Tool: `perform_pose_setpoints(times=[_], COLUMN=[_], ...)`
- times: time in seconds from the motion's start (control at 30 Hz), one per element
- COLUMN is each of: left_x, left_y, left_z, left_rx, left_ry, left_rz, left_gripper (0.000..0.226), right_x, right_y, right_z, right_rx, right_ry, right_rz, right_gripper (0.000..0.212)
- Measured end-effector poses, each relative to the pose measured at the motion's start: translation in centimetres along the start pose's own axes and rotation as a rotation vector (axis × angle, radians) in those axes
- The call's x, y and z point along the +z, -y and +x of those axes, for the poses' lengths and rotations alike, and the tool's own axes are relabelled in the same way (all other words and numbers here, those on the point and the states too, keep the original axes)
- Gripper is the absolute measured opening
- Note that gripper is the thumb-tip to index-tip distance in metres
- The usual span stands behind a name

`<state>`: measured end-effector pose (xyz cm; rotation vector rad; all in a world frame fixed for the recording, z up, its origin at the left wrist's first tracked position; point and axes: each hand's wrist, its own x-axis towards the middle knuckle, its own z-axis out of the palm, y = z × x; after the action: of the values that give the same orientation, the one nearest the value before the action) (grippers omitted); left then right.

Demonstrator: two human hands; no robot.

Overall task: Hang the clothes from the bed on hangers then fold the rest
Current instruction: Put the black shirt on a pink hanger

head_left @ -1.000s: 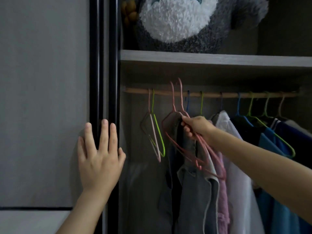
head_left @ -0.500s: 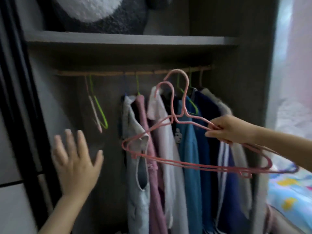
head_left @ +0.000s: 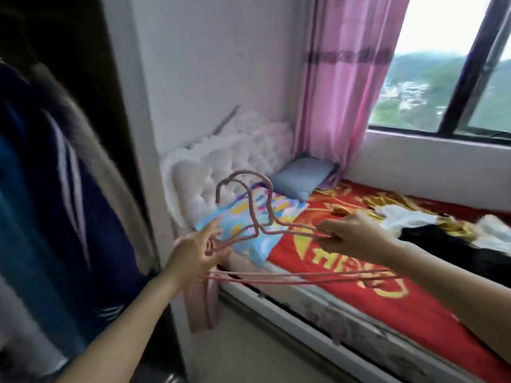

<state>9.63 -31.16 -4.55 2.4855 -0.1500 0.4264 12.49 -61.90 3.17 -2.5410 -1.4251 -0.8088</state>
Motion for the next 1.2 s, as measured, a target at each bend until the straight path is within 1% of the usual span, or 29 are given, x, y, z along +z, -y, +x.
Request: perform_pose_setpoints(times=[0.07, 0.1, 0.2, 0.27, 0.33, 0.4, 0.5, 0.57, 0.73, 0.83, 0.93, 1.1, 1.2], left_x=[5.6, 7.3, 14.3, 17.7, 20.8, 23.3, 27.0, 28.7, 34.2, 37.9, 40.6, 43.7, 45.4], left_y=[-2.9, -3.7, -7.6, -9.1, -10.0, -10.4, -10.2, -9.5, -7.2, -6.0, -5.2, -3.6, -2.5], left_z=[1.9, 2.4, 4.5, 5.5, 6.5, 7.4, 9.4, 11.1, 16.8, 20.2, 23.1, 25.9, 27.9], left_rx=[0.084, 0.114, 0.225, 0.311, 0.358, 0.372, 0.363, 0.338, 0.31, 0.267, 0.228, 0.162, 0.147], left_ry=[0.107, 0.116, 0.136, 0.185, 0.236, 0.274, 0.348, 0.392, 0.423, 0.437, 0.428, 0.431, 0.397], left_rz=[0.033, 0.069, 0.067, 0.04, 0.018, 0.04, 0.047, 0.051, 0.012, -0.002, 0.015, 0.018, 0.028], left_gripper=[0.085, 0.074, 0.046, 0.031, 0.021, 0.019, 0.019, 0.02, 0.023, 0.025, 0.027, 0.026, 0.025], right_x=[-0.5, -0.3, -0.1, 0.5, 1.4, 2.7, 5.8, 8.2, 13.7, 16.5, 19.3, 23.5, 25.9], right_y=[-2.4, -3.0, -5.4, -6.5, -7.7, -9.0, -11.3, -12.8, -18.5, -22.7, -25.8, -29.2, -32.2], right_z=[-5.7, -7.5, -14.6, -17.9, -20.3, -21.9, -23.6, -24.0, -23.6, -23.0, -22.7, -23.1, -22.7], right_rx=[0.14, 0.191, 0.36, 0.437, 0.496, 0.539, 0.624, 0.7, 0.894, 1.064, 1.165, 1.308, 1.363], right_ry=[0.023, 0.035, 0.068, 0.06, 0.061, 0.074, 0.082, 0.082, 0.07, 0.146, 0.209, 0.356, 0.391], right_rz=[0.043, 0.064, 0.043, -0.006, -0.069, -0.123, -0.138, -0.116, -0.052, 0.042, 0.133, 0.248, 0.375], right_gripper=[0.018, 0.017, 0.018, 0.016, 0.012, 0.009, 0.006, 0.009, 0.014, 0.023, 0.027, 0.025, 0.019])
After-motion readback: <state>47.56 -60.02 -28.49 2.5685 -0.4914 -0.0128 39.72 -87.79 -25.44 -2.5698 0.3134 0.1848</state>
